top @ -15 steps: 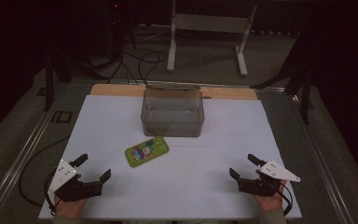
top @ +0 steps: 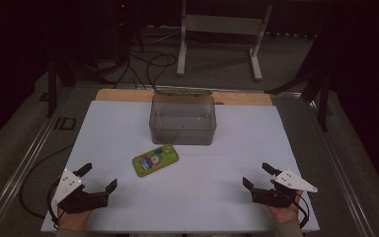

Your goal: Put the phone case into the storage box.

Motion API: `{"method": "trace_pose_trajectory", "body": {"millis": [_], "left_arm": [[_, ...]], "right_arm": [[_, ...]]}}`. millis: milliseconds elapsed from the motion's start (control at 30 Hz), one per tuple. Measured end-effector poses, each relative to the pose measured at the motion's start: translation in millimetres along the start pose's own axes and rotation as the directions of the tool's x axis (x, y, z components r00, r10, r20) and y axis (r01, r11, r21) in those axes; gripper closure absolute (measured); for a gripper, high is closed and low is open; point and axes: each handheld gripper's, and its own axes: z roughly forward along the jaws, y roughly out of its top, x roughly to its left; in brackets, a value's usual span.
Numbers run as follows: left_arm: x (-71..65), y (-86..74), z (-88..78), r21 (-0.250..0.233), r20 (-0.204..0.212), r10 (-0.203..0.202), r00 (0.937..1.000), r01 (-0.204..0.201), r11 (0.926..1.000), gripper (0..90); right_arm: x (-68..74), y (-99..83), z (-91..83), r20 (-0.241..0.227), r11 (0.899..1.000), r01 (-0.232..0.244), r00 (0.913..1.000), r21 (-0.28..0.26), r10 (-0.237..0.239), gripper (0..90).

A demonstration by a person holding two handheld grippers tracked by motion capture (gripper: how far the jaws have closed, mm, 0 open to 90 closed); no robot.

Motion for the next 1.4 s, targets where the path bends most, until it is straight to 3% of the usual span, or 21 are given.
{"method": "trace_pose_trajectory", "body": {"millis": [400,800,1167,1400], "left_arm": [[-5.0,9.9,11.0,0.046,0.02,0.027,0.9994,-0.028,0.9985,0.3],[-10.6,21.5,26.8,0.035,0.063,0.037,0.9973,-0.039,0.9986,0.4],[-12.1,26.6,41.6,0.079,0.083,0.067,0.9943,-0.073,0.9942,0.4],[-9.9,33.7,52.2,0.117,0.096,0.094,0.991,-0.105,0.9876,0.3]], "right_arm": [[-1.6,-0.1,0.2,0.013,1.0,-0.009,0.9999,-0.006,0.009,8.7],[-1.5,-0.2,0.0,0.019,1.0,-0.006,0.9998,-0.001,0.006,8.7],[-2.7,-0.5,-0.2,0.023,1.0,-0.008,0.9997,-0.005,0.008,8.7],[-3.3,-0.7,-0.3,0.026,1.0,-0.013,0.9996,-0.006,0.013,8.7]]}}
